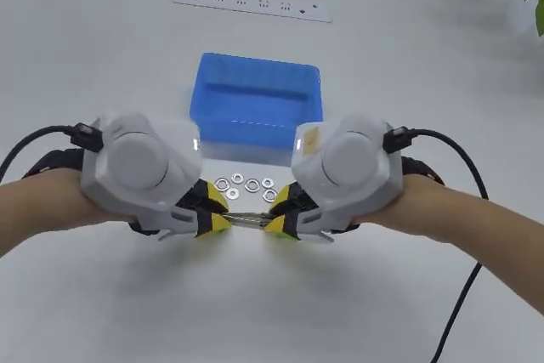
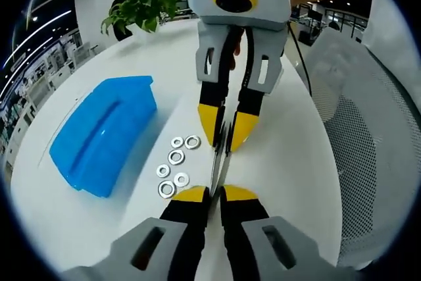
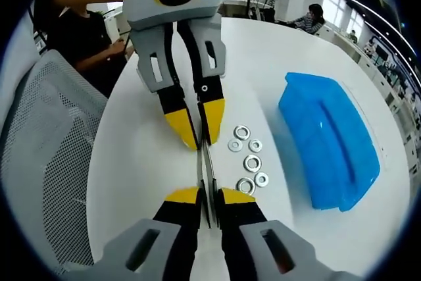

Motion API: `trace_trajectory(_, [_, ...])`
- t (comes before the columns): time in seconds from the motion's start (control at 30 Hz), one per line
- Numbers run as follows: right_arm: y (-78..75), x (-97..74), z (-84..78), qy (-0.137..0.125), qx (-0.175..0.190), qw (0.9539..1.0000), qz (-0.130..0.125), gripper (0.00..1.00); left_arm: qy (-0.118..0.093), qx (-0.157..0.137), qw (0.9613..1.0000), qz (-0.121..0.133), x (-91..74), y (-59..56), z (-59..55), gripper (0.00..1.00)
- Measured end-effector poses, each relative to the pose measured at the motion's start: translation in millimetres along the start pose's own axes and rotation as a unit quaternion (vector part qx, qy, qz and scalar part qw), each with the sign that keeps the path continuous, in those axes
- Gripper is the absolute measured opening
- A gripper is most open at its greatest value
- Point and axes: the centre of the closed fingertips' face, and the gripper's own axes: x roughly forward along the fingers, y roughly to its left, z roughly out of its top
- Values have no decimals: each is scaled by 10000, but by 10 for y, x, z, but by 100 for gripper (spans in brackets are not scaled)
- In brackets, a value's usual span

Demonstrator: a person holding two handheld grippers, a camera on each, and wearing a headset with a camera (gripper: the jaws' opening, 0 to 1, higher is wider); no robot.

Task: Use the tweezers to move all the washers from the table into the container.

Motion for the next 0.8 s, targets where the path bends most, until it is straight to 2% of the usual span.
trace_trajectory(0.07, [12,3,-2,24,-31,10000,-1,11,83,151,9998,-104,8,-37,3,9])
trace_trajectory(0.17, [9,5,-11,31,-41,10000,-17,11,163,246,9995,-94,11,-40,-4,8])
trace_trajectory(0.27, [16,9,-21,-6,-18,10000,-30,11,156,429,9989,-43,11,-46,-9,8])
trace_trajectory(0.37, [37,12,-18,-46,-124,9999,-50,11,289,903,9955,38,13,-63,-13,7])
trace_trajectory(0.4, [54,21,-19,-48,-283,9996,-46,11,356,971,9946,18,16,-92,-24,7])
trace_trajectory(0.47, [98,36,-9,-74,-340,9994,25,11,333,949,9949,-11,15,-138,-4,7])
trace_trajectory(0.57, [171,73,30,-175,-534,9983,121,11,185,875,9960,-24,-11,-187,77,7])
trace_trajectory(0.67, [203,81,30,-197,-652,9976,122,9,262,1015,9945,-34,-60,-235,102,7])
trace_trajectory(0.8, [219,74,56,-307,-674,9972,76,9,285,1020,9944,4,-111,-264,113,7])
